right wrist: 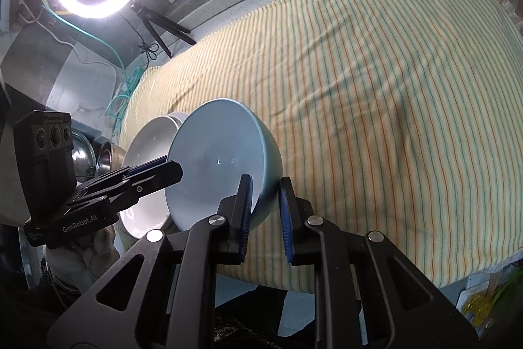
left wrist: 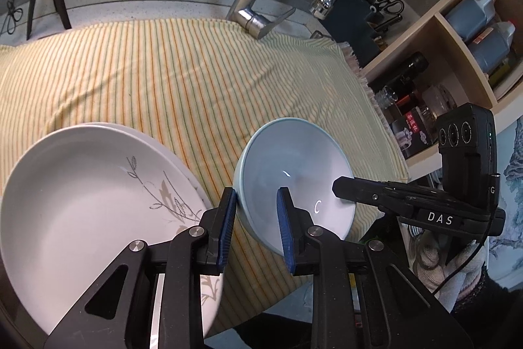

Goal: Organize plates and bowls
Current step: 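Lift the blue-rimmed bowl and carry it over the nested steel bowls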

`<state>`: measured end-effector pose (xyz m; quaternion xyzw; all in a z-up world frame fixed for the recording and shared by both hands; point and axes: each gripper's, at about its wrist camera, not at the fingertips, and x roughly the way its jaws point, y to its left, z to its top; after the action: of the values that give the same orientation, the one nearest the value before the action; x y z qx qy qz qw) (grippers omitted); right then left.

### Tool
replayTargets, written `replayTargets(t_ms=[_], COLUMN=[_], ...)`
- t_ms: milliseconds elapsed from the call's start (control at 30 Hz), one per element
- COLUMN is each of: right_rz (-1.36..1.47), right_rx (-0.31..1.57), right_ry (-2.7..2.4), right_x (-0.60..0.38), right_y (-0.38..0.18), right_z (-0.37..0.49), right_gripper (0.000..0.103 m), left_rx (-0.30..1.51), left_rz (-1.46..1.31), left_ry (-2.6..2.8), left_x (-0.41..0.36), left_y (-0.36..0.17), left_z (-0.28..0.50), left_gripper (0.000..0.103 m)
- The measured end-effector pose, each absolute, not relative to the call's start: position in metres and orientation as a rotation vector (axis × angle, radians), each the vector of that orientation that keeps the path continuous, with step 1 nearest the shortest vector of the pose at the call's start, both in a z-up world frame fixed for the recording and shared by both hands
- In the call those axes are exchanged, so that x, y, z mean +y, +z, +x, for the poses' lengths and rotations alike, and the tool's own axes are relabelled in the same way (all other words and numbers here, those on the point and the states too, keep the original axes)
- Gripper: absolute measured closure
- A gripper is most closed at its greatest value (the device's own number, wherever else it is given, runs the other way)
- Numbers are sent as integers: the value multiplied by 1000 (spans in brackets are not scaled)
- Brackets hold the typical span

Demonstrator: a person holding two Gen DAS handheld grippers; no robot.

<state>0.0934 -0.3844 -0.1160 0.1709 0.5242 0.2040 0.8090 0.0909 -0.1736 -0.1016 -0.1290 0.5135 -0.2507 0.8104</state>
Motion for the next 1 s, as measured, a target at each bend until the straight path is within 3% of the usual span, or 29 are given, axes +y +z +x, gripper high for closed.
replayTargets(t_ms=[1000], right_rz=[178], right_rx=[1045], right_ry=[720], right_x=[-217], right_y=[-56], right_z=[107], right_gripper=[86], left_rx=[914], left_rz=[-427], left_ry=[-288], left_x=[-18], left_y=[-51], left_z=[40], left_gripper=[81])
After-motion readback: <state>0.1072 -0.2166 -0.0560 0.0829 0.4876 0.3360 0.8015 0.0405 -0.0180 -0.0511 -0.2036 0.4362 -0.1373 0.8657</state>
